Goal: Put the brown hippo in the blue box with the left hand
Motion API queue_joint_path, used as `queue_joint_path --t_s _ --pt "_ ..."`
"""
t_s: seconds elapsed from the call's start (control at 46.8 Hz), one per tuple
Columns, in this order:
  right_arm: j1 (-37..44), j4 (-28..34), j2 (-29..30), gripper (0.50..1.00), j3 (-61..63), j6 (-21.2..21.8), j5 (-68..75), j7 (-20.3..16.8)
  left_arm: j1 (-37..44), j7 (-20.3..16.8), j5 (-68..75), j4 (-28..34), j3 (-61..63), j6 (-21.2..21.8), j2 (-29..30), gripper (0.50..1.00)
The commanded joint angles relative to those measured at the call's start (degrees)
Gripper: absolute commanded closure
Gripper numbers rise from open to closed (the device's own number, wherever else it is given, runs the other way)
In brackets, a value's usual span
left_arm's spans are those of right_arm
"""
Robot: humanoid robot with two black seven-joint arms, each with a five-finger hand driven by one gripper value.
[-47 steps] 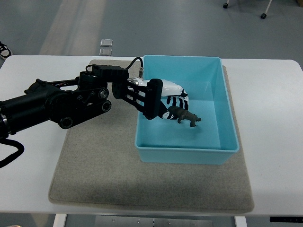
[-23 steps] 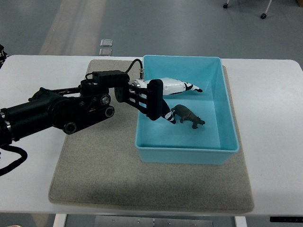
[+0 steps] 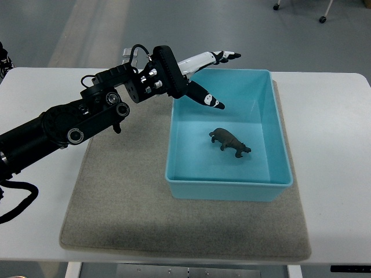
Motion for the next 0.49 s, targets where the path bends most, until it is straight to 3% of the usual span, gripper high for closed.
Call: queue_joint_path --t_s 0.0,0.171,0.47 --pt "0.0 0.0 0.0 0.564 0.0 0.0 0.0 0.0 1.1 0.0 -2.6 0.9 -2.5 2.3 0.0 0.508" --pt "0.0 0.0 0.0 0.564 0.0 0.0 0.0 0.0 3.7 0.0 -13.9 1.5 -7.7 8.0 -0.1 0.508" --pt "0.0 0.0 0.0 0.564 0.0 0.0 0.0 0.0 6.7 0.0 -33.6 2.8 -13.9 11.7 0.0 0.508"
